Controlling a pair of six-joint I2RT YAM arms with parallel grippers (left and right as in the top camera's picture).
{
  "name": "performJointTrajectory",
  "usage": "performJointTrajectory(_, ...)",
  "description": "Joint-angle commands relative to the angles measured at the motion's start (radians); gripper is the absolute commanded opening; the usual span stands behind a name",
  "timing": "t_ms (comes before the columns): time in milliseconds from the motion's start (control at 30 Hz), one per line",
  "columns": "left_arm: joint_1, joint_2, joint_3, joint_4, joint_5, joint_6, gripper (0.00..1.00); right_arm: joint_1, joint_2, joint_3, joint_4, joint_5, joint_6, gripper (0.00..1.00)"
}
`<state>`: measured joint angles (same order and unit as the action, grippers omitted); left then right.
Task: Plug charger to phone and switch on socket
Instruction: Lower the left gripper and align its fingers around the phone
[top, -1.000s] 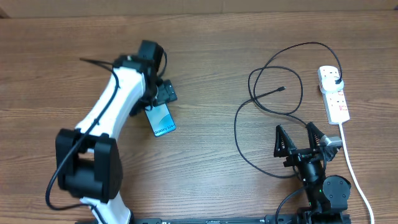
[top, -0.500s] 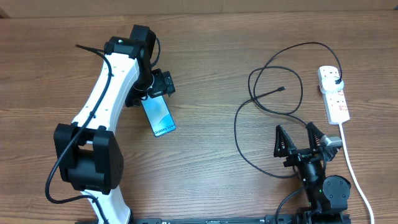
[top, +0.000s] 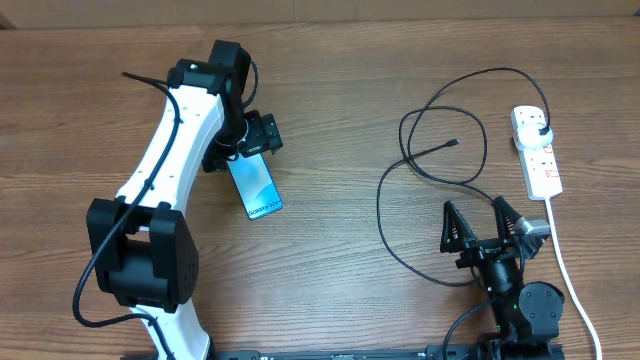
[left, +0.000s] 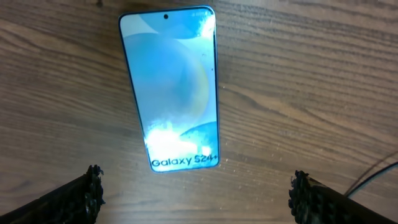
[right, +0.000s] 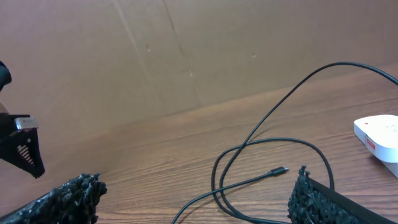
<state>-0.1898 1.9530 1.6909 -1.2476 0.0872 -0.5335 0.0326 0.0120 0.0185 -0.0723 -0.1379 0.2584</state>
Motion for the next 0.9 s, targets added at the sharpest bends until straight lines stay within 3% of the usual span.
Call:
performJointTrajectory(0,-0.002,0.015,-0.063,0.039,0.014,-0.032,1.0,0.001,-0.009,-0.011,0.003,0.006,0.003,1.0)
performJointTrajectory(300,-0.002,0.015,-0.178,0.154,0.014,-0.032,1.0,0.001,-0.009,-0.011,0.003,0.006,0.003,1.0)
performJointTrajectory(867,-0.002,0.015,-0.183,0.15,-0.039,-0.098,1.0,0.001,-0.009,-0.011,0.003,0.006,0.003,1.0)
